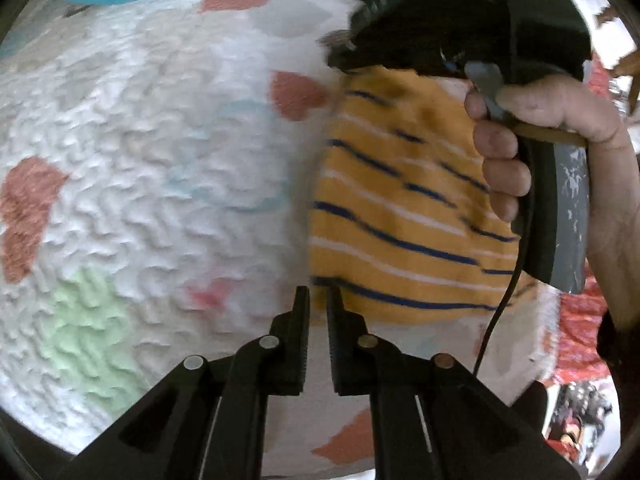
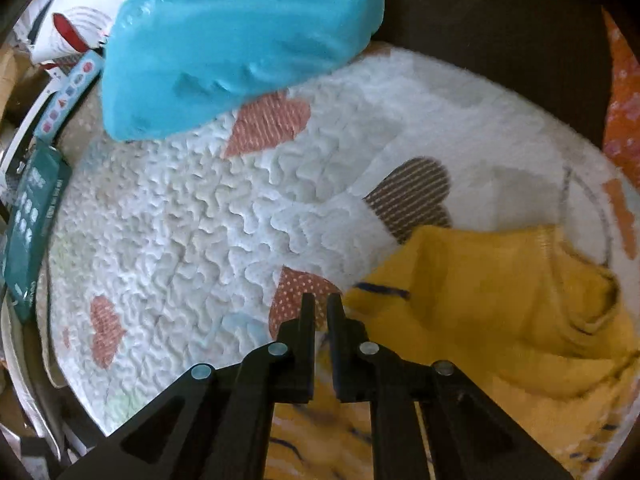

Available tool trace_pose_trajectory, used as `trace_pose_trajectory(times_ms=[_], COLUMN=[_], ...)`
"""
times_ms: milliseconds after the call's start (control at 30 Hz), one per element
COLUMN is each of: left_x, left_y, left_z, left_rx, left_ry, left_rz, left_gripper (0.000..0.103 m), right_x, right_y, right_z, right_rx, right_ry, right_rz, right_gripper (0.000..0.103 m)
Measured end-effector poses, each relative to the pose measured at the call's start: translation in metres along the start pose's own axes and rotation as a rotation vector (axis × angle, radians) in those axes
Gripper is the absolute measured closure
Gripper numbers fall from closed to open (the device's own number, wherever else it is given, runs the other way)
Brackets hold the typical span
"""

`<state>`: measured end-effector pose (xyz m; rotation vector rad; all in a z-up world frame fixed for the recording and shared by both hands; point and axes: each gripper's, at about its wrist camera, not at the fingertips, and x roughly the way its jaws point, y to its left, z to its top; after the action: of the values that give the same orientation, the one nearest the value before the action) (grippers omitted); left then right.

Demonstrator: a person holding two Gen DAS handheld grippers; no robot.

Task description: Fold small clothes

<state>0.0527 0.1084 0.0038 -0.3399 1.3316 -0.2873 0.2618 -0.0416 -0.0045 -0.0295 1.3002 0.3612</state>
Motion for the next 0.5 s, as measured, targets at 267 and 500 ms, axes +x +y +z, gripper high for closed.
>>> trace_pose_trajectory(times_ms=[267,500], left_x=[-0.036,-0.021], left_y=[0.035,-0.012], left_z=[0.017,0.028], left_rx=[-0.181,-0.147], left_ry=[-0.170,-0.188], left_rz=[-0.098,-0.212], left_gripper=[0.090,0.065], right_x=[-0.020,-0.127], right_y=[-0.025,-0.152], right_z=[-0.009,-0.095], right_rx=[0.158,0.278], right_ry=[-0.080,-0.204], right_rz=[0.169,0.076], right_gripper=[0.068,0.048])
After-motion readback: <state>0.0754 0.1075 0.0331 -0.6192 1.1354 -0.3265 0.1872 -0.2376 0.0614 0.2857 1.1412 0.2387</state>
